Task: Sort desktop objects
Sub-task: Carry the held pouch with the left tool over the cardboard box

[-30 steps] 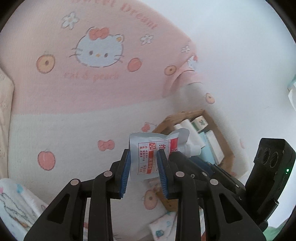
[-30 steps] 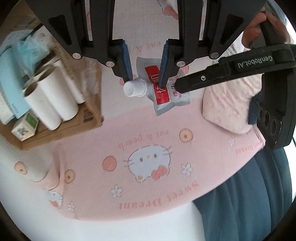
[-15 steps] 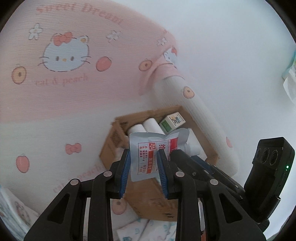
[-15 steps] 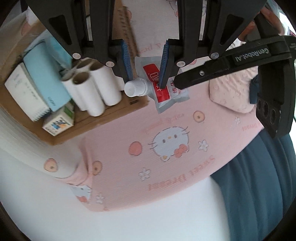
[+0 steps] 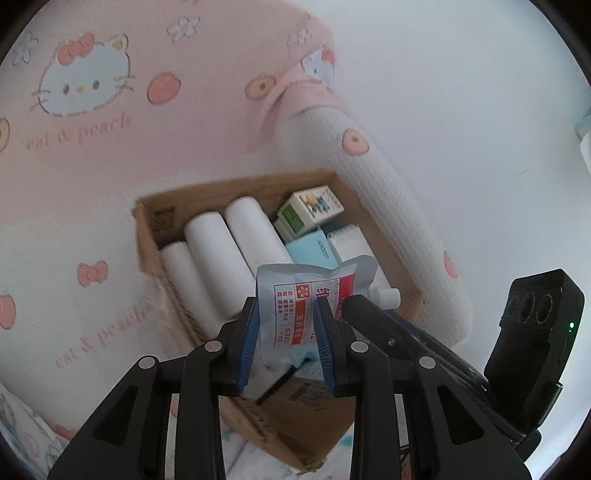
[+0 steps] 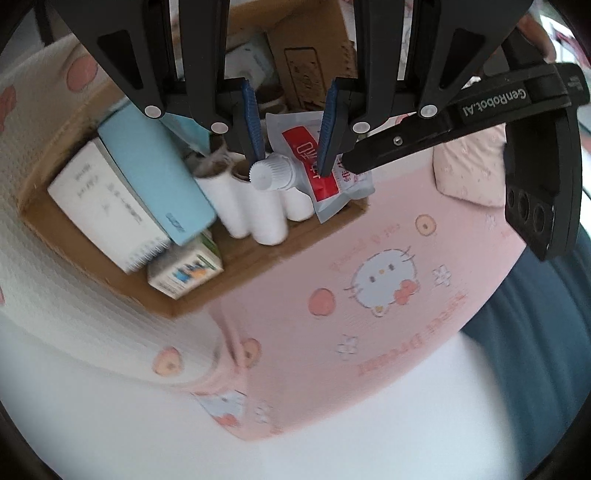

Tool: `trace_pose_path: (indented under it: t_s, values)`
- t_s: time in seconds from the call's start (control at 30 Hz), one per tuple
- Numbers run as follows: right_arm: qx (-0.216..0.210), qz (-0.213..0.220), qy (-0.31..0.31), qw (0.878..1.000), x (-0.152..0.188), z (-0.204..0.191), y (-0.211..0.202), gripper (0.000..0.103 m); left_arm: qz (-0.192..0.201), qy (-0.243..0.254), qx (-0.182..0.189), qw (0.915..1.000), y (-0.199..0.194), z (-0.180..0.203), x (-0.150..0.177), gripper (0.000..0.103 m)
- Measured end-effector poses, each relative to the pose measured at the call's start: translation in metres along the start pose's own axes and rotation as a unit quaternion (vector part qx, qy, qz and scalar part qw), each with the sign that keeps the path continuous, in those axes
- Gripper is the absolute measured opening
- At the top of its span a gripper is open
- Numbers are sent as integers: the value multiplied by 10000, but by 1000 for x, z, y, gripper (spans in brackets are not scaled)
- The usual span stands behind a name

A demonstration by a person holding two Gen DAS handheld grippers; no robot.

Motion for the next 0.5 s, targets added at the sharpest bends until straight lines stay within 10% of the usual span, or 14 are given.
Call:
trace_pose_path:
  t_s: [0.5]
  values:
    - [681, -1027, 573, 9907, 1, 68, 5, 26, -1110, -658, -165, 9915, 62, 25, 43, 32]
Point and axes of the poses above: each gripper's, at about its wrist camera, not at the fingertips, and y roughly the way its jaws point, z to its right, x to its underside, the point moved 5 cm from there along y, roughly the way its jaws point, and after that the axes turned 13 degrees about z, right-handed, at the moved point
